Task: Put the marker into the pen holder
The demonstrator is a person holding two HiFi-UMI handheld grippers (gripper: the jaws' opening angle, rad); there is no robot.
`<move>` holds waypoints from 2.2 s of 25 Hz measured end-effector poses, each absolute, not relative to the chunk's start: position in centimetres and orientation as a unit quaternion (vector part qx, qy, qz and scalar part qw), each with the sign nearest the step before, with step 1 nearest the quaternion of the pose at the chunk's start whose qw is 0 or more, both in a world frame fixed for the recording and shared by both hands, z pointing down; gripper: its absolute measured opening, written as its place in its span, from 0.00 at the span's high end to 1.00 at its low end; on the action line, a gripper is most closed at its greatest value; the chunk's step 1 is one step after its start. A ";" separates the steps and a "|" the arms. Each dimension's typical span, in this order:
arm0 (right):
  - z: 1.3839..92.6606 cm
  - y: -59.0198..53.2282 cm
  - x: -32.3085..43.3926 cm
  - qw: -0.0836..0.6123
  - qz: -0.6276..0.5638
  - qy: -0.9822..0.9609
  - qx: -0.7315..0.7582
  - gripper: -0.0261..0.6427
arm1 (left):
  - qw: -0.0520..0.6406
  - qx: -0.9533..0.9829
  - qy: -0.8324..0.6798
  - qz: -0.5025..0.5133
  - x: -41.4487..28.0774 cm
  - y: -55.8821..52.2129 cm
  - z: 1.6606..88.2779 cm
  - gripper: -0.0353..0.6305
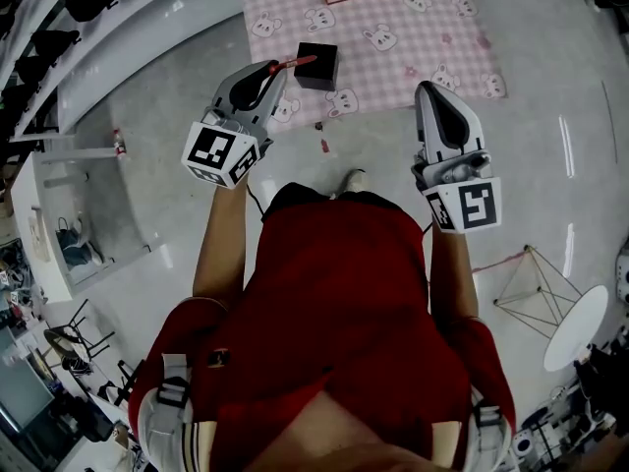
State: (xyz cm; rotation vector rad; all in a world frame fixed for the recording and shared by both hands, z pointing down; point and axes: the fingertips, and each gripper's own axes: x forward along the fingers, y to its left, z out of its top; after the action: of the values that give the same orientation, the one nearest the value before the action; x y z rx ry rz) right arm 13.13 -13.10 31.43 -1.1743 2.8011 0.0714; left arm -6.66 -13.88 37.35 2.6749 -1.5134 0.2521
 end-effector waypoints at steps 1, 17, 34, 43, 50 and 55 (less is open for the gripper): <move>31.6 -13.5 13.3 0.051 0.022 0.922 -0.384 0.96 | 0.032 0.866 -0.492 0.087 -6.6 -14.3 37.8 0.87; 31.8 -16.0 12.9 0.029 0.007 0.909 -0.415 0.96 | 0.069 0.878 -0.449 0.153 -6.8 -19.3 43.5 0.87; 33.1 -18.2 11.4 0.002 -0.008 0.890 -0.456 0.96 | 0.108 0.889 -0.397 0.203 -7.9 -23.1 49.7 0.87; 33.9 -18.9 11.3 -0.012 -0.019 0.884 -0.468 0.96 | 0.120 0.891 -0.375 0.225 -7.8 -24.3 52.2 0.87; 34.5 -19.5 11.5 -0.014 -0.028 0.879 -0.476 0.96 | 0.125 0.892 -0.363 0.239 -7.5 -24.9 53.7 0.87; 34.9 -20.0 11.4 -0.018 -0.031 0.879 -0.475 0.96 | 0.132 0.891 -0.357 0.246 -7.5 -25.2 54.3 0.87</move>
State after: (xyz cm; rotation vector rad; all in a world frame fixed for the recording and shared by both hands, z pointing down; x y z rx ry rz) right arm 11.38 -20.02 34.91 -1.5105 2.7949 -0.0988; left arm -7.51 -25.19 54.31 2.5868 -1.0361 0.7149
